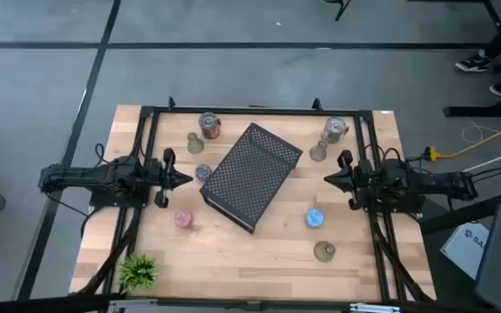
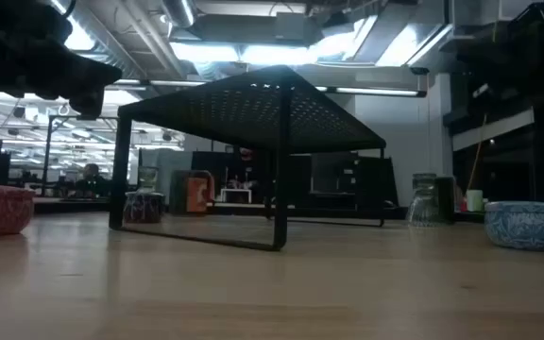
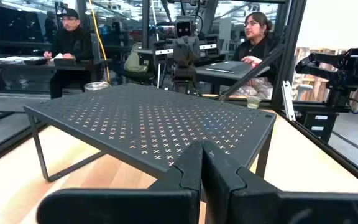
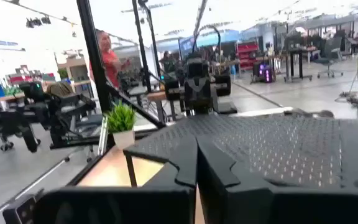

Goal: Pick & Place candle stick holders

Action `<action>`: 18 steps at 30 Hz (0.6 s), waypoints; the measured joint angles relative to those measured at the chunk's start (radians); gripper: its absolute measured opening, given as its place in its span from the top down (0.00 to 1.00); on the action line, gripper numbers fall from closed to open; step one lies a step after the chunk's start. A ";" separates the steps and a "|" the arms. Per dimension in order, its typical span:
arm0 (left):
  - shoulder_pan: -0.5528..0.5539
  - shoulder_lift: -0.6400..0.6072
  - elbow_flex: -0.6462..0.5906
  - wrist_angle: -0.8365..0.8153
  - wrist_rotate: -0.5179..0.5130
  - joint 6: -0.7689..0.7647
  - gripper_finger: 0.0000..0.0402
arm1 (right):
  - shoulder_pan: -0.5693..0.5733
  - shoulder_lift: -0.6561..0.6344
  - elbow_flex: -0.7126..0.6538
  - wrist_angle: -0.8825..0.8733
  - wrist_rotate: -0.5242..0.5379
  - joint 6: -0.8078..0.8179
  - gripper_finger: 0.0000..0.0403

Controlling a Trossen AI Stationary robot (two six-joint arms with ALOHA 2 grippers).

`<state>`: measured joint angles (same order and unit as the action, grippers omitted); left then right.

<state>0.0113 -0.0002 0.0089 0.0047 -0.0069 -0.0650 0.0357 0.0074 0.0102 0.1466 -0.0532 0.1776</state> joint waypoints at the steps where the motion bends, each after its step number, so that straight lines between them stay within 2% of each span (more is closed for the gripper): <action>1: 0.000 0.000 0.000 0.000 0.000 0.000 1.00 | 0.000 0.000 0.004 -0.001 0.000 0.002 0.99; 9: 0.000 0.000 0.000 0.000 0.000 0.000 1.00 | -0.003 0.005 0.127 -0.070 0.001 0.001 0.99; 18: 0.000 0.000 0.000 0.000 0.000 0.000 1.00 | -0.004 0.069 0.309 -0.240 0.035 -0.002 0.99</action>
<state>0.0113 -0.0002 0.0086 0.0048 -0.0067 -0.0654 0.0315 0.0767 0.3194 -0.0933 -0.0180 0.1761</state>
